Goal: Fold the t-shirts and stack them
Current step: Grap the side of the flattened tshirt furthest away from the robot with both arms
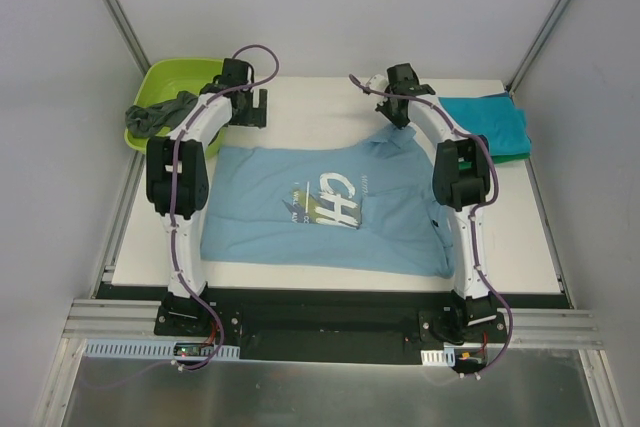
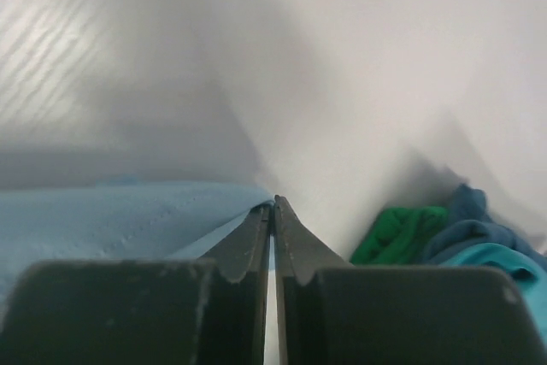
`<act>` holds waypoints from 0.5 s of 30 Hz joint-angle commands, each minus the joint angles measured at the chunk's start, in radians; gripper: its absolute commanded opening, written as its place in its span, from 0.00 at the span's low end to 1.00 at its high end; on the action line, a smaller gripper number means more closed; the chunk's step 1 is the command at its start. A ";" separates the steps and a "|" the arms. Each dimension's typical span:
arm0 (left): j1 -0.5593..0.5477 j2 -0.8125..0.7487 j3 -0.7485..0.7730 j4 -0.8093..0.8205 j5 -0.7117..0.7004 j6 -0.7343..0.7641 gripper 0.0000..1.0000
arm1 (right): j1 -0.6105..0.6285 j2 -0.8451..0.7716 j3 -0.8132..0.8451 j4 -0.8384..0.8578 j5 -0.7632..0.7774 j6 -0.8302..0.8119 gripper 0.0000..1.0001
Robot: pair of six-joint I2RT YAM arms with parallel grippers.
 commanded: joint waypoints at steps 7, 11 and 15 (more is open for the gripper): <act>0.006 0.104 0.159 -0.061 0.049 0.150 0.99 | -0.036 -0.101 -0.044 0.193 0.112 -0.111 0.06; 0.006 0.159 0.203 -0.069 0.138 0.229 0.99 | -0.044 -0.083 -0.037 0.213 0.134 -0.129 0.05; 0.006 0.234 0.291 -0.081 0.112 0.191 0.99 | -0.044 -0.083 -0.043 0.195 0.085 -0.117 0.05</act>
